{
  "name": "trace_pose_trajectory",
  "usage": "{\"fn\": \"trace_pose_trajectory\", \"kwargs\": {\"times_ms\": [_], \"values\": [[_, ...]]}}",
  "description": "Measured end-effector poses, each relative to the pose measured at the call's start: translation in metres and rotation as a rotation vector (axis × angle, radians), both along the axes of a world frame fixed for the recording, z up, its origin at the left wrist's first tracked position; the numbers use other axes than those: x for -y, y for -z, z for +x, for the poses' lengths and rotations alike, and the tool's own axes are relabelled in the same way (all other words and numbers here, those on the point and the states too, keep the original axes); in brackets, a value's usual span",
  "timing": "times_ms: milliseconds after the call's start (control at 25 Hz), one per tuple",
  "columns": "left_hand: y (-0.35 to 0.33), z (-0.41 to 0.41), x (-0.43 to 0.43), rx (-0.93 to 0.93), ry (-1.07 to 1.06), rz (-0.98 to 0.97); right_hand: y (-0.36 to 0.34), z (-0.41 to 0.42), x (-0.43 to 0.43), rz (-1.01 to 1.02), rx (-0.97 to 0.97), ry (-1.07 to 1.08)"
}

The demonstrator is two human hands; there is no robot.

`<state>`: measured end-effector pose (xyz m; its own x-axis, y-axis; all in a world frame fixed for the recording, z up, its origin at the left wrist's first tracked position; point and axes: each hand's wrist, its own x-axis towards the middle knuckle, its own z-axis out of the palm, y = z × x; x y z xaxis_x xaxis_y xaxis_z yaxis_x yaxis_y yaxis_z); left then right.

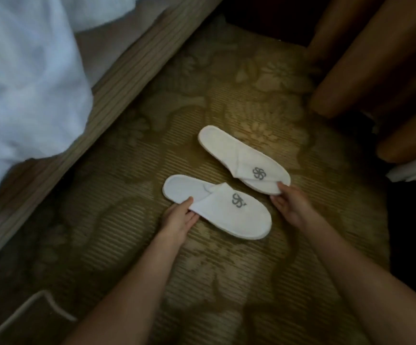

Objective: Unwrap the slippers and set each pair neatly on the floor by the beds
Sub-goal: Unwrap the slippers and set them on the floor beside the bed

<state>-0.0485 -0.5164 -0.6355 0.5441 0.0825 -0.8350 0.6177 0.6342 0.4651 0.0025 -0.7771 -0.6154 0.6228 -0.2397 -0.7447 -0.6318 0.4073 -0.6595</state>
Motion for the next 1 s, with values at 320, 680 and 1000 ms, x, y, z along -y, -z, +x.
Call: {"fn": "trace_pose_trajectory", "kwargs": {"times_ms": [320,680,1000], "values": [[-0.018,-0.005,-0.002,-0.089,-0.074,0.247,0.015,-0.019,-0.035,-0.732,0.061,-0.196],[-0.048,-0.001,-0.008,0.104,-0.196,0.200,-0.013,-0.073,-0.032,-0.068,0.098,-0.320],[-0.042,0.069,0.010,0.477,0.783,0.882,-0.023,0.040,0.011,-0.053,0.243,-0.002]]}}
